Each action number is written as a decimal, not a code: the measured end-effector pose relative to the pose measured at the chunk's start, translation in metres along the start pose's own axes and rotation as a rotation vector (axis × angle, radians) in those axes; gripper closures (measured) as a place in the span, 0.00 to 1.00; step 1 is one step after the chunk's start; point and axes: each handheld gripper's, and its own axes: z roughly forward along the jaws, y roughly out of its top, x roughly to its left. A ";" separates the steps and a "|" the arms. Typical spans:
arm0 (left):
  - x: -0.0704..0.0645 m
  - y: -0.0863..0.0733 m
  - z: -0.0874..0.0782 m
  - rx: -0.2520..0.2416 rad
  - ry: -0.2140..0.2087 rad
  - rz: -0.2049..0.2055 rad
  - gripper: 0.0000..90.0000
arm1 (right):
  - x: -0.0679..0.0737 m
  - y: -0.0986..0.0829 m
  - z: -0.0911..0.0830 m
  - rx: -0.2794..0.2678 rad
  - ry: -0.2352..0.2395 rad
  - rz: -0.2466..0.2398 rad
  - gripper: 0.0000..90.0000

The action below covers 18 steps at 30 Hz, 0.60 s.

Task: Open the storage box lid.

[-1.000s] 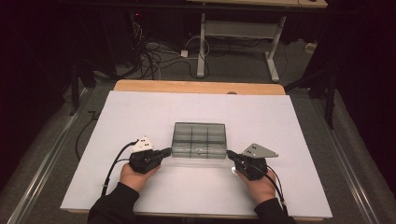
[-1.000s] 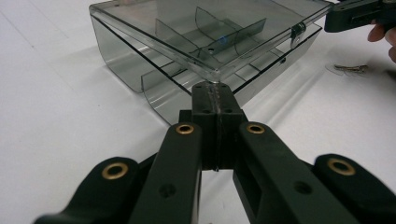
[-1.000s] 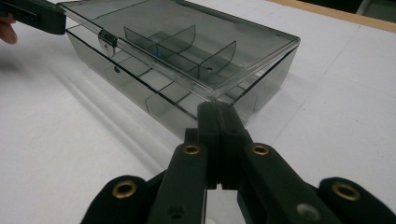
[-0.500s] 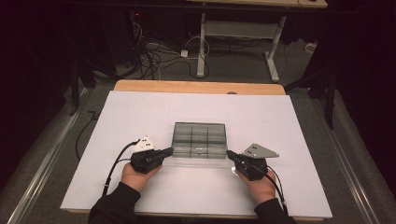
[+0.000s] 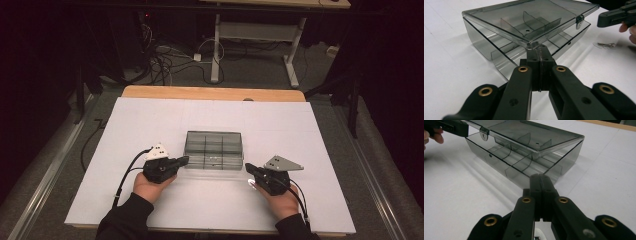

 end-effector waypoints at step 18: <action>-0.002 0.013 0.002 -0.017 -0.001 0.013 0.98 | -0.007 -0.017 -0.029 0.001 -0.044 0.012 0.95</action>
